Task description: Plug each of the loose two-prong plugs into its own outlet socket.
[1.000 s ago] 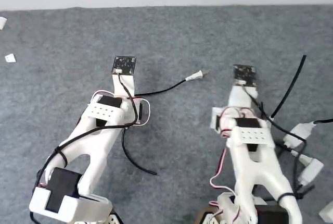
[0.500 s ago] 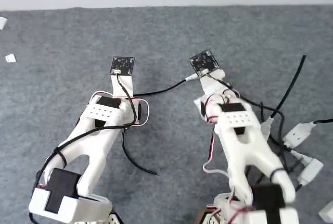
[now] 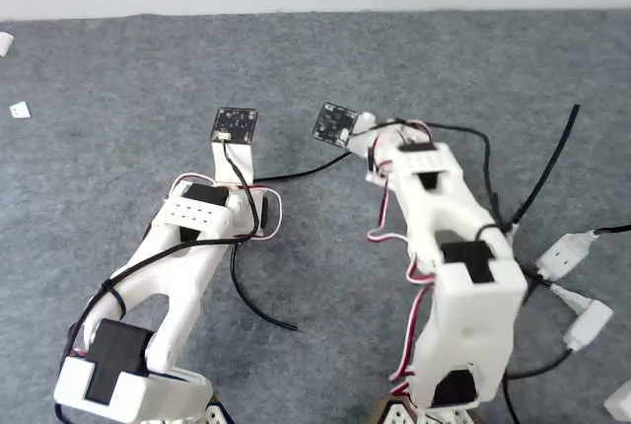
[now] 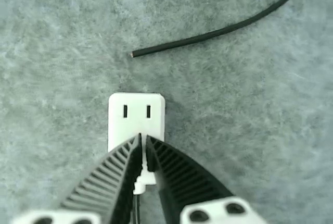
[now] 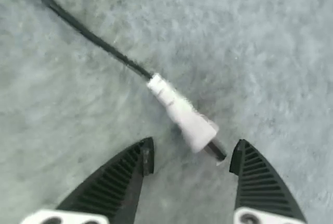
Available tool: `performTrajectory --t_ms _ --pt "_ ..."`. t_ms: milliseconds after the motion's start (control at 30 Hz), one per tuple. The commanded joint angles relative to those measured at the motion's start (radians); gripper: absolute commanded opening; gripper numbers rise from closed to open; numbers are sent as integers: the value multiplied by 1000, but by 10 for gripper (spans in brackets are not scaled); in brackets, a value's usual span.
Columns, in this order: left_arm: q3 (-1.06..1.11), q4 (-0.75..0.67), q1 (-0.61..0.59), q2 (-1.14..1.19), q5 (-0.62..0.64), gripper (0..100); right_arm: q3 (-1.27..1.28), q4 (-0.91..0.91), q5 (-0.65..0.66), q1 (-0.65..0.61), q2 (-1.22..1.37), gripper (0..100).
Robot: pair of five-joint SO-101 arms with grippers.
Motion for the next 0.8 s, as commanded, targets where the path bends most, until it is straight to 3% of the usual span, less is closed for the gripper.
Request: performTrajectory --t_ms 0,167,233,333,400,467,767 --pt "2 -15 -6 -3 -35 16 -193 61 32 -8 64 241" --pt "2 -14 -6 -3 -35 16 -327 61 29 -4 208 235" --pt "2 -14 -6 -3 -35 16 -377 65 29 -2 263 172" --pt "2 -15 -6 -3 -35 16 -433 65 28 8 312 0" --pt "1 -15 -6 -3 -35 16 -445 67 20 19 317 39" --pt "1 -15 -6 -3 -35 16 -453 99 -25 25 294 2" --pt "-1 -14 -8 -3 -38 16 -483 662 -213 74 -74 9"
